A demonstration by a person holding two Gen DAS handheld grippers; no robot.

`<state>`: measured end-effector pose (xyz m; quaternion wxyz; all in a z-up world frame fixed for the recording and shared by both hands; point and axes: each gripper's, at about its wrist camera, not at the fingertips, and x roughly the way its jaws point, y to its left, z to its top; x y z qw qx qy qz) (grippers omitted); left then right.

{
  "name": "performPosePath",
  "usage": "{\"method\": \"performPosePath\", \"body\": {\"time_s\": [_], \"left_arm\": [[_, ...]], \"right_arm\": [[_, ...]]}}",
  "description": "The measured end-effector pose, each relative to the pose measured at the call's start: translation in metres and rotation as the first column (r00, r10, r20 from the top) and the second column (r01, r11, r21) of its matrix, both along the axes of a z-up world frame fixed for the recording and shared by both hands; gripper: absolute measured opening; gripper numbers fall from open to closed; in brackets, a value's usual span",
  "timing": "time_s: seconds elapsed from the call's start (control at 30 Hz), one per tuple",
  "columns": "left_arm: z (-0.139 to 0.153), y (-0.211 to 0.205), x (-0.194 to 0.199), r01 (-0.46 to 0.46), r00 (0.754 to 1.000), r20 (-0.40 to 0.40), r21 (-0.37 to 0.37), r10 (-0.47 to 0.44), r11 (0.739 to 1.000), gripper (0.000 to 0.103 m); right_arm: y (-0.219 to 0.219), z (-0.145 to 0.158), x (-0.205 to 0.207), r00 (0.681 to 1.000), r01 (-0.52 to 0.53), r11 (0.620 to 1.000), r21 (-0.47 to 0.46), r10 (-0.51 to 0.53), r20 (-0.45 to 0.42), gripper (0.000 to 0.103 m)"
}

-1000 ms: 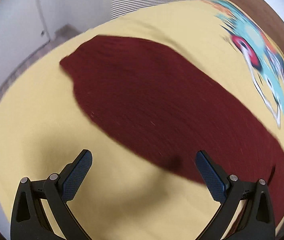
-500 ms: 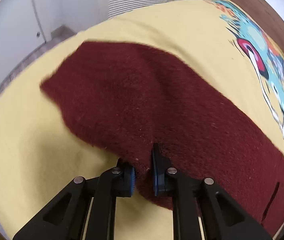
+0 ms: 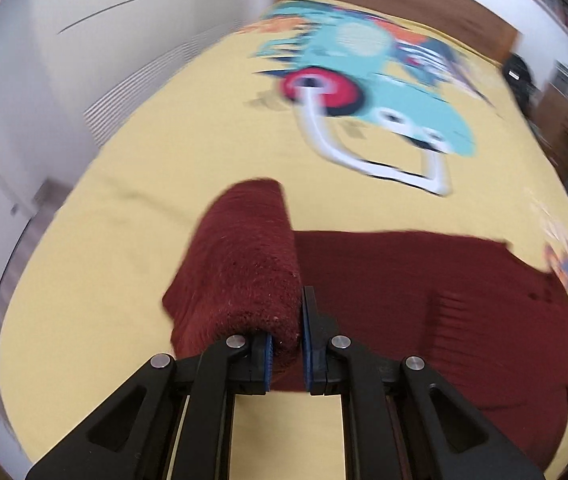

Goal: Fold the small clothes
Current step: 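Fold the sleeve across the sweater body with the left gripper and release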

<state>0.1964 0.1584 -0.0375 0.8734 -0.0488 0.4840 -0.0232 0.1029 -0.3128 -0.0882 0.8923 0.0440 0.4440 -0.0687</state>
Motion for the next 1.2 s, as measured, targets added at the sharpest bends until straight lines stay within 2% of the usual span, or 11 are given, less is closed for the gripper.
{"method": "performPosePath", "body": {"time_s": [0.27, 0.33, 0.57, 0.73, 0.9, 0.97, 1.03, 1.13, 1.2], "left_arm": [[0.005, -0.143, -0.003, 0.218, 0.976, 0.017, -0.012, -0.218, 0.976, 0.009], [0.005, -0.180, -0.006, 0.276, 0.961, 0.022, 0.000, -0.276, 0.961, 0.009], [0.003, -0.269, -0.008, 0.417, 0.908, 0.049, 0.003, -0.417, 0.909, 0.009], [-0.013, -0.301, -0.012, 0.460, 0.887, 0.031, 0.026, -0.460, 0.888, 0.009], [-0.044, -0.313, -0.012, 0.460, 0.888, -0.015, 0.035, -0.459, 0.887, 0.009], [-0.063, -0.312, -0.010, 0.457, 0.889, -0.054, 0.066, -0.454, 0.887, 0.009], [-0.080, -0.309, -0.006, 0.446, 0.893, -0.097, 0.060, -0.440, 0.893, 0.009], [-0.091, -0.305, -0.004, 0.430, 0.899, -0.116, 0.050, -0.423, 0.901, 0.012], [-0.095, -0.307, -0.004, 0.432, 0.897, -0.138, 0.077, -0.419, 0.899, 0.014]], "right_arm": [[-0.024, 0.011, 0.006, 1.000, 0.019, 1.000, -0.012, -0.019, -0.003, 0.103], [-0.030, 0.013, 0.006, 1.000, 0.023, 1.000, -0.016, -0.023, -0.001, 0.103], [-0.048, 0.011, 0.001, 0.999, 0.047, 0.999, -0.019, -0.047, -0.004, 0.103], [-0.057, -0.003, -0.001, 0.997, 0.067, 0.998, -0.009, -0.068, -0.034, 0.103], [-0.061, -0.017, -0.003, 0.994, 0.082, 0.997, -0.001, -0.081, -0.070, 0.103], [-0.063, -0.022, -0.003, 0.993, 0.085, 0.996, -0.003, -0.085, -0.081, 0.103], [-0.065, -0.026, -0.004, 0.992, 0.090, 0.996, 0.002, -0.089, -0.089, 0.103], [-0.066, -0.029, -0.004, 0.991, 0.096, 0.995, 0.007, -0.095, -0.098, 0.103], [-0.066, -0.029, -0.005, 0.990, 0.098, 0.995, 0.011, -0.096, -0.098, 0.103]]}}
